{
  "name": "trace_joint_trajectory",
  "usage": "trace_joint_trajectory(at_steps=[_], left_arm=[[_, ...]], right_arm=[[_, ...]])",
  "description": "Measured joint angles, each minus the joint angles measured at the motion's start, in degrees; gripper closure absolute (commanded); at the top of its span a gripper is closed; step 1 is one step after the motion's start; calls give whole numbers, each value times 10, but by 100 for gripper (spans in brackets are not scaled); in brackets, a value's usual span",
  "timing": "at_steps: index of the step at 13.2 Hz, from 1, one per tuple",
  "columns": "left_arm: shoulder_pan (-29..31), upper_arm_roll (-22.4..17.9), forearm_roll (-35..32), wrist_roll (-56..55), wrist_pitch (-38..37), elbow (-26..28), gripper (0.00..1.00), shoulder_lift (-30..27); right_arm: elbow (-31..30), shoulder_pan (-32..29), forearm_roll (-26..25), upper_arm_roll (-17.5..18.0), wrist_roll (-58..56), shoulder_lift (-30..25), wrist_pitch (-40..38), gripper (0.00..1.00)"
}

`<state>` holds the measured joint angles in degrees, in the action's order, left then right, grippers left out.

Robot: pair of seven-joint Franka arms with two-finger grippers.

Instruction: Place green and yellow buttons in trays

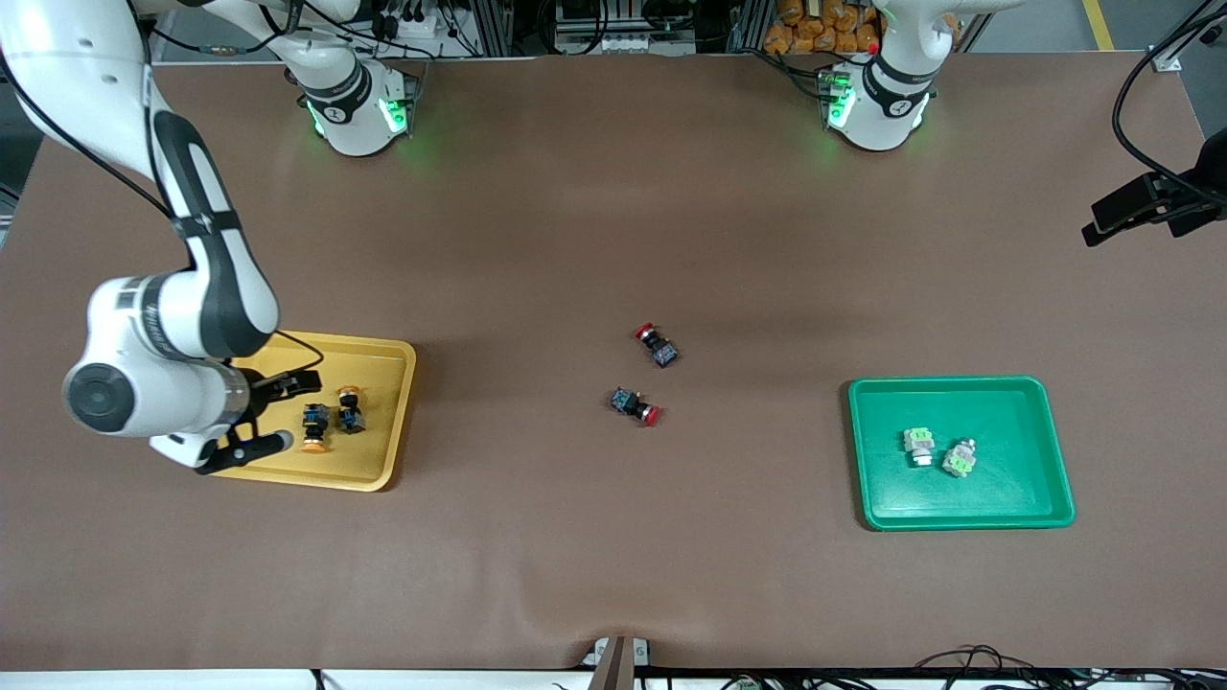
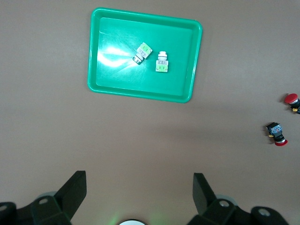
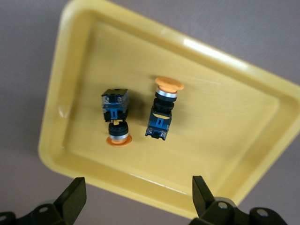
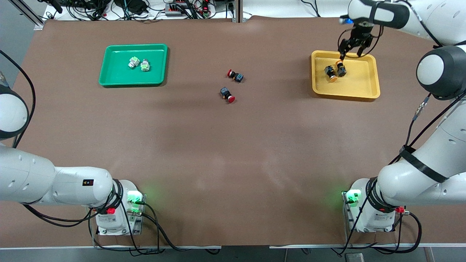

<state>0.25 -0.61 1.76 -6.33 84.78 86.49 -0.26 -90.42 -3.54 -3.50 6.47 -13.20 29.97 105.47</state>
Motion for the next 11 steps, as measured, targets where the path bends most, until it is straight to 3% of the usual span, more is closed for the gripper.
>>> trace_joint_trajectory(at_steps=[8, 11], left_arm=[[-2, 1, 0, 1, 0, 1, 0, 1], [-2, 1, 0, 1, 0, 2, 0, 1]], right_arm=[[20, 1, 0, 0, 4, -28, -7, 0], [51, 1, 0, 0, 10, -35, -60, 0]])
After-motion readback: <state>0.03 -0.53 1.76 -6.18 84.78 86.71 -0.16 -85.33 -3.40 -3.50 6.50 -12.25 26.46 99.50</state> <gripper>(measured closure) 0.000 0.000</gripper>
